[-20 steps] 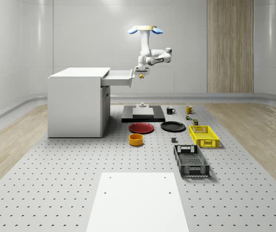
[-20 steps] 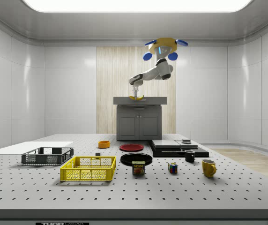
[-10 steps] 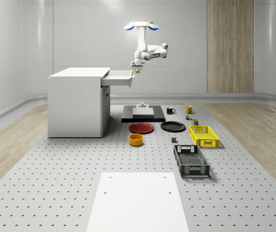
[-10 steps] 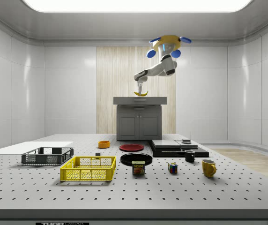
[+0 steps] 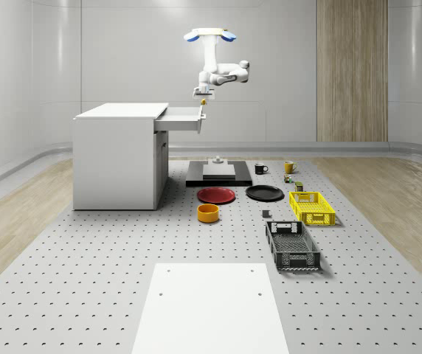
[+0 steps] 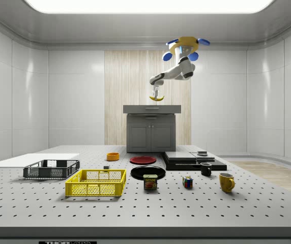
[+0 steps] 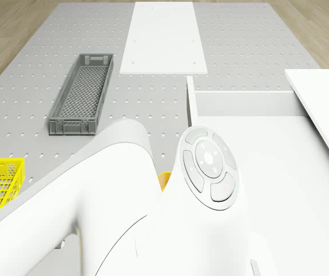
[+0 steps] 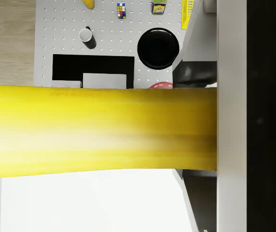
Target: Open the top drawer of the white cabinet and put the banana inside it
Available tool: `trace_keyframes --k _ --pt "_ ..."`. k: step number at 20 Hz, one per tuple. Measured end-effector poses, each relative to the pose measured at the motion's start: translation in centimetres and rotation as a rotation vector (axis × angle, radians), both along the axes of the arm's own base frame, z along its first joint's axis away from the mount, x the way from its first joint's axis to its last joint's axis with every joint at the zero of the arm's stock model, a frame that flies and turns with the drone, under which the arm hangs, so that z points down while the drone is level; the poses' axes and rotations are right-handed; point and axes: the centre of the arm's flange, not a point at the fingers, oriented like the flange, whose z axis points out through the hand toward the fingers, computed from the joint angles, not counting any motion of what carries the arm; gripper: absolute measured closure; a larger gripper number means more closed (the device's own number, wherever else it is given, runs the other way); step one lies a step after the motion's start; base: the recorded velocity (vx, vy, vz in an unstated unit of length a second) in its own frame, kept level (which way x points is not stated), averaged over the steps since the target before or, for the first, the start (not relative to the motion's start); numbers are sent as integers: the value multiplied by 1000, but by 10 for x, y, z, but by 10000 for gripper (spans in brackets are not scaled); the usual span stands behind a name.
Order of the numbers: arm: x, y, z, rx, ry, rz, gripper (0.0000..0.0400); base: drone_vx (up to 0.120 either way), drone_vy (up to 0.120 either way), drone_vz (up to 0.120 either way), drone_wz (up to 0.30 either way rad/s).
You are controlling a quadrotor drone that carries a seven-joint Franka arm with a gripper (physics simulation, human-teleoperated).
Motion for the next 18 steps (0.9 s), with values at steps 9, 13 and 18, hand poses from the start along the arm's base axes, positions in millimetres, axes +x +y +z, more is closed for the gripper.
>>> trace_keyframes --k 9,13,18 --pt "0 0 0 0 0 -1 232 0 -120 0 0" --pt "0 0 0 0 0 3 236 0 -120 0 0" --pt "0 0 0 0 0 -2 232 0 -120 -48 0"
